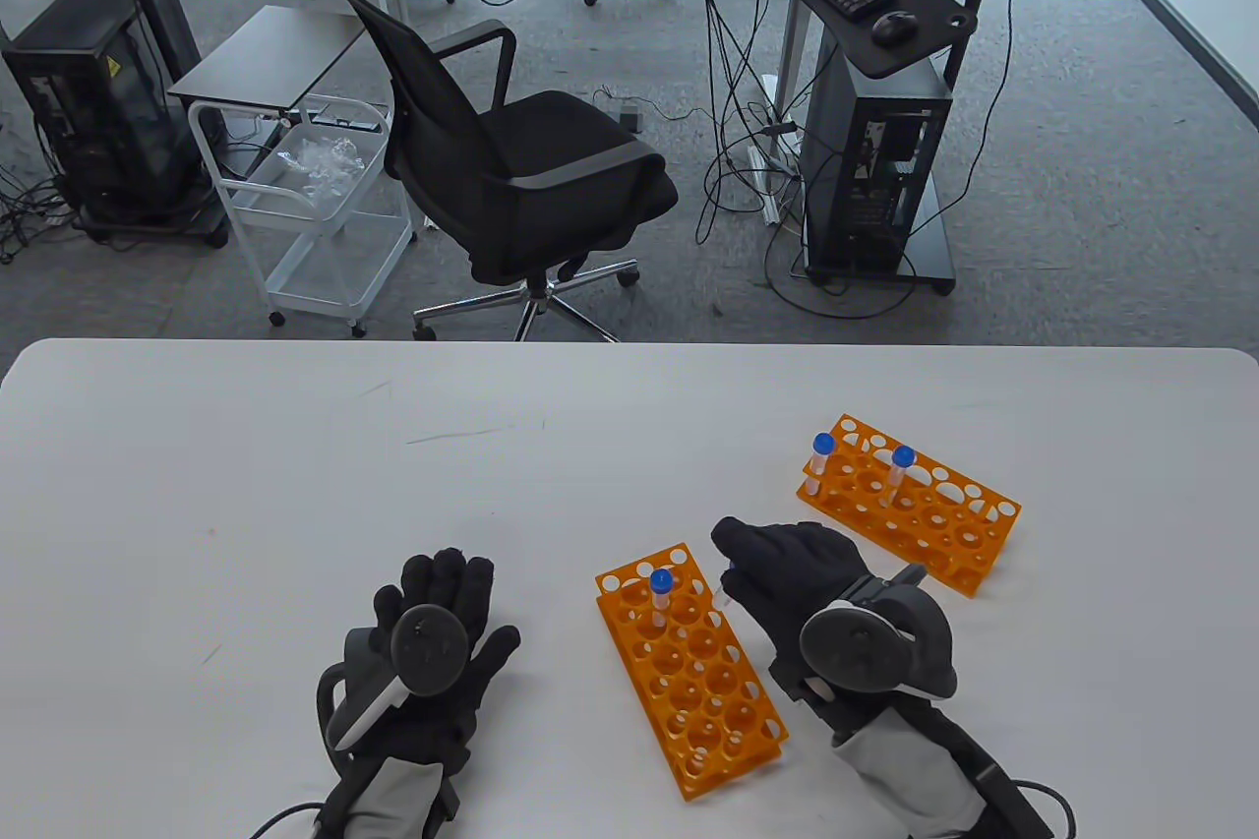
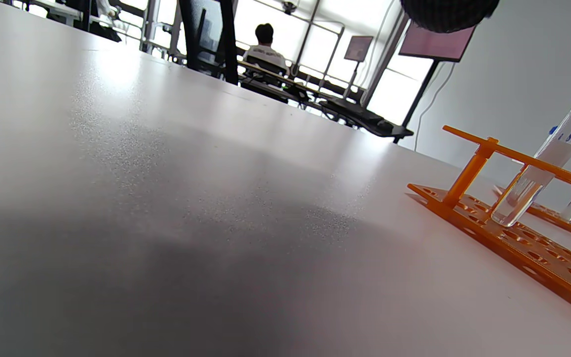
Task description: Transfer 4 test tubes between racks (Right hand only)
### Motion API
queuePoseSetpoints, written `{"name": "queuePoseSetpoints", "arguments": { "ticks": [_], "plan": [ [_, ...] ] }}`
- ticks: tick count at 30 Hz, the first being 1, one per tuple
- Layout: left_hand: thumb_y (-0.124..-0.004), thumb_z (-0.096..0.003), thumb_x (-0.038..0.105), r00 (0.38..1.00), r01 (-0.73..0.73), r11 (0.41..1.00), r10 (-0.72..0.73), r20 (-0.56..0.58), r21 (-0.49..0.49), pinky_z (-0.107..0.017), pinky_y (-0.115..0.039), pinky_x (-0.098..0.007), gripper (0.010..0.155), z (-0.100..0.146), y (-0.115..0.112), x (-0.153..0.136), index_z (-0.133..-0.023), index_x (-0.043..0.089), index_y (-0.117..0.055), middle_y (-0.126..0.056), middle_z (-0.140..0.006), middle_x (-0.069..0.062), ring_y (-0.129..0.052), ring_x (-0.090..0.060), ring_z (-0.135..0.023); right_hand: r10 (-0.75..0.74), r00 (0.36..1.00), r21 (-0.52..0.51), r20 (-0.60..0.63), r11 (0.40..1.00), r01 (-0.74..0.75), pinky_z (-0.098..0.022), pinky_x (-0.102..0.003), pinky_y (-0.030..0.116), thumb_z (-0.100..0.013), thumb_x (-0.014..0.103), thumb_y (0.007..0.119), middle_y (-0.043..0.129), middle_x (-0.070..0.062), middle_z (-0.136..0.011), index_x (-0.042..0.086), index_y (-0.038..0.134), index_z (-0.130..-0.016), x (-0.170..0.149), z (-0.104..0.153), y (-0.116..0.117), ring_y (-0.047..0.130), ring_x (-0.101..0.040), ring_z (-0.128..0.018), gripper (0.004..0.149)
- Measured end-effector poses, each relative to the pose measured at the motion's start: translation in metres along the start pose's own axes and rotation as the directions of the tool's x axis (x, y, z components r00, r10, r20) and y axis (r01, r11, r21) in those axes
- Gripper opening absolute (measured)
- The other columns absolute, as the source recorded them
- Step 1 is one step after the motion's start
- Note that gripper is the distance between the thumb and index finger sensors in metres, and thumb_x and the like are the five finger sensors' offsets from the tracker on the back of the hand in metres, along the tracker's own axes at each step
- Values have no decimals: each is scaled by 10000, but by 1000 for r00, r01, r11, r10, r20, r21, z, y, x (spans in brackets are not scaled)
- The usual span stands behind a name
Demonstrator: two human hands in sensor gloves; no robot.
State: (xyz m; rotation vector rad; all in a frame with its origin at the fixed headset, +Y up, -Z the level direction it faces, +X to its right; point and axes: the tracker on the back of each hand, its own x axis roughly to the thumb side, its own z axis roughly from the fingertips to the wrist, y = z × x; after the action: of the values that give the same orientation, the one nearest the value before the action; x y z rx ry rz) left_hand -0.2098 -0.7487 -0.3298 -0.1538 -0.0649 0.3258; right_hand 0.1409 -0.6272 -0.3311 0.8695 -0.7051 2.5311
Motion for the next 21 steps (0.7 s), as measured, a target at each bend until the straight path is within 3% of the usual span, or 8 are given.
{"name": "queuePoseSetpoints", "arguments": {
  "ticks": [21],
  "plan": [
    [-506, -586, 688, 1000, -3, 1000, 3, 3, 4, -829, 16, -409, 719, 0, 0, 0, -1148, 505, -96, -19, -1228, 148, 68, -148, -1136, -86, 993, 189, 86, 980, 69, -530, -598, 712, -454, 318, 809, 985, -131, -770, 110, 822, -884, 34, 6, 46, 952, -387, -655, 477]
  ]
}}
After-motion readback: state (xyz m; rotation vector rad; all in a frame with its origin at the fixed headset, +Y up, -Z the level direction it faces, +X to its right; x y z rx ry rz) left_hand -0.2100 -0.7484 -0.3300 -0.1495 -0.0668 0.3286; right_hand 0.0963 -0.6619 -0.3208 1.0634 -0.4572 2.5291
